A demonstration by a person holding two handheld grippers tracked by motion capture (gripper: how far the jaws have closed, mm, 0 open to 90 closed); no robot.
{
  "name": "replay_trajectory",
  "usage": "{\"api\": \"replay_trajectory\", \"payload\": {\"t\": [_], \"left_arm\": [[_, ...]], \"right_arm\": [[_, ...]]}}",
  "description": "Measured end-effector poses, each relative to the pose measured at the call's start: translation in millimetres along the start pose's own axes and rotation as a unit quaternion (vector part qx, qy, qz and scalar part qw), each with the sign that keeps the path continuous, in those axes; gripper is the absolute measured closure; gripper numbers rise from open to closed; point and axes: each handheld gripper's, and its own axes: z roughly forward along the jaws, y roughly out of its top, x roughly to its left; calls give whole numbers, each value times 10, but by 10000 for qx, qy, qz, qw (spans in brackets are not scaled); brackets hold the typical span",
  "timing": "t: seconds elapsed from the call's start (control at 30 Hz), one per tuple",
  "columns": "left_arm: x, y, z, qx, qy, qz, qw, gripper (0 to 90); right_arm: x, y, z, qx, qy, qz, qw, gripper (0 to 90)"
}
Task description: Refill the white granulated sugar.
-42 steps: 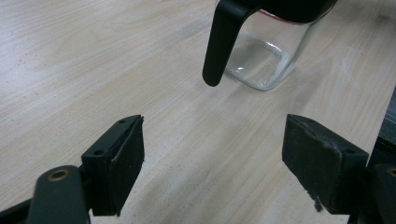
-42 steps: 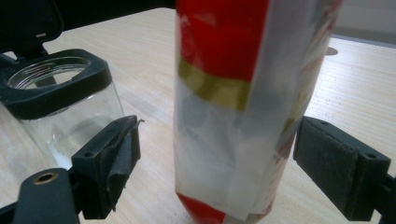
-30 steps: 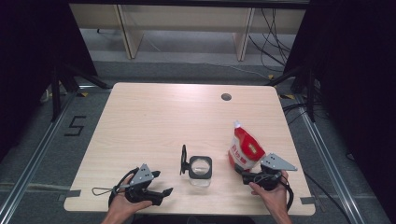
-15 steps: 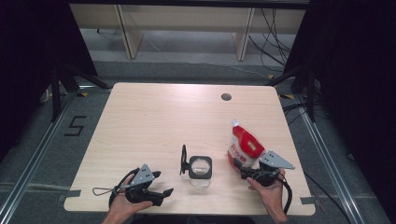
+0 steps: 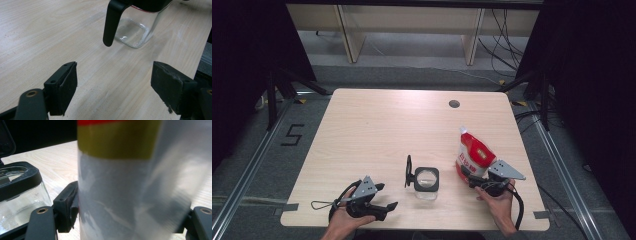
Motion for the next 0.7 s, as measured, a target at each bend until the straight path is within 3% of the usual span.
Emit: {"api": "replay_trajectory", "payload": {"t": [0.07,0.17,0.2,0.23,0.27,0.3,0.33,0.37,0.47,0.57,0.6,0.7], "left_arm": [[-2,1,1,-2,0,-7,10000,208],[-16,-1,8,-49,-15,-76,10000,208],[-15,-1,8,-51,-15,-79,10000,208],[-4,2,-1,10,18,9,10000,208],[13,5,0,31,6,125,9999,208],[6,3,3,24,-24,64,10000,208],[-3,-2,5,28,-17,-13,10000,209],[-4,-1,5,25,-15,-13,10000,208],[-17,0,4,-3,17,-20,10000,208],[-18,1,6,-14,11,-23,10000,208],[-20,2,6,-11,11,-29,10000,208],[-21,-3,14,-51,-25,-19,10000,208]], "right_arm": [[-3,-3,23,-51,109,-31,9999,296],[-7,-3,34,-44,68,-104,9999,309],[14,-10,33,-42,3,52,10000,316],[0,-12,48,-148,-13,-64,9999,328],[15,-14,42,-33,31,43,10000,335],[24,-16,42,-24,65,103,9999,337],[6,-15,47,-4,34,-25,10000,342],[34,-22,45,22,45,111,9999,345],[44,-27,49,73,47,148,9999,346],[43,-28,55,100,66,114,9999,347],[19,-31,76,35,79,-38,10000,346],[28,-39,81,50,64,-2,10000,343]]}}
